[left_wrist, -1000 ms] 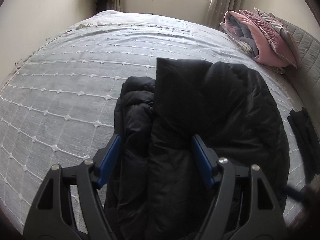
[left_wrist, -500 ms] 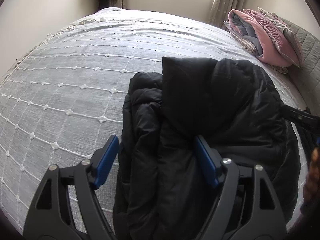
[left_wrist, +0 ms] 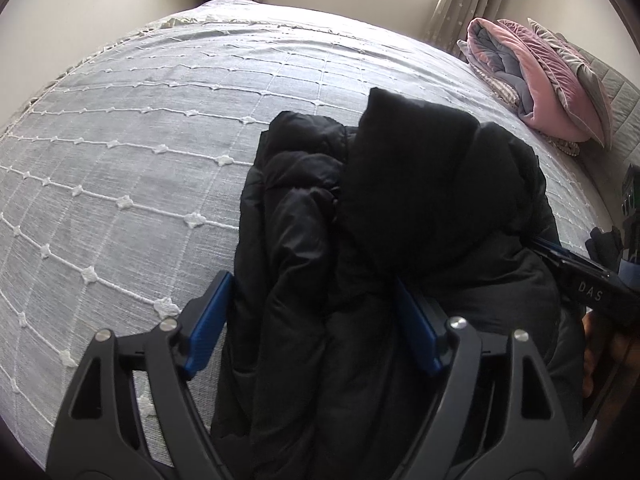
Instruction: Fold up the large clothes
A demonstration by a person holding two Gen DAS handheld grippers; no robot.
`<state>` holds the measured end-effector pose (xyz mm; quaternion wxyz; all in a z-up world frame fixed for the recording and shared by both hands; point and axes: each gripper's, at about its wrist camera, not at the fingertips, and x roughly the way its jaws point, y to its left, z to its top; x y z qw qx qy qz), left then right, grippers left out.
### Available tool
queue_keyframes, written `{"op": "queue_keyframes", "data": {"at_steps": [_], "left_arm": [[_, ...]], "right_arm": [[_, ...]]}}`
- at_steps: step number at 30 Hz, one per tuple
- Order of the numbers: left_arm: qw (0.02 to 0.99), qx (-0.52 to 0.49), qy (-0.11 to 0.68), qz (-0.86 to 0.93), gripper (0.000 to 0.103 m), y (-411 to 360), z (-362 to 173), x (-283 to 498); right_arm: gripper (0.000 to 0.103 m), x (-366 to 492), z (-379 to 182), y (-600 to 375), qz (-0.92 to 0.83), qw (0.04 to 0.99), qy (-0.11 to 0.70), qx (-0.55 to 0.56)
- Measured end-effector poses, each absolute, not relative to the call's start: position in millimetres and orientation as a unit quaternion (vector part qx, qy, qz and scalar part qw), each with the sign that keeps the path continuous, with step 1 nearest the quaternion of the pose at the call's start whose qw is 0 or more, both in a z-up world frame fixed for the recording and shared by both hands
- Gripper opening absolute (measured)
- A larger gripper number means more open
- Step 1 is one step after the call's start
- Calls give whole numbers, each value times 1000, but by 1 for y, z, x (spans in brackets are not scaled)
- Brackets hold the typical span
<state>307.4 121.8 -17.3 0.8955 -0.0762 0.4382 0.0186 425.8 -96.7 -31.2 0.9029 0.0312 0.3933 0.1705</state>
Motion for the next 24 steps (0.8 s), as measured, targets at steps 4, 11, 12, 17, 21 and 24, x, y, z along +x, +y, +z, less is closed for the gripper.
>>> {"op": "queue_keyframes", "data": {"at_steps": [4, 11, 12, 17, 21, 24], "left_arm": [[897, -65, 436, 21, 81, 120, -17, 306], [913, -68, 401, -4, 80, 135, 16, 278], [919, -69, 389, -15, 80, 137, 23, 270], [933, -54, 350, -68, 80, 126, 48, 235], [921, -59, 376, -82, 80, 120, 41, 224], [906, -2, 422, -30, 80, 114, 16, 232]], "right_arm": [[56, 427, -33, -96, 170, 903, 394, 32], [56, 384, -3, -111, 163, 908, 383, 50], [56, 375, 1, -116, 164, 908, 381, 56], [57, 320, 3, -132, 158, 910, 380, 50], [57, 293, -3, -145, 178, 903, 382, 85], [57, 286, -10, -144, 178, 901, 389, 76]]}}
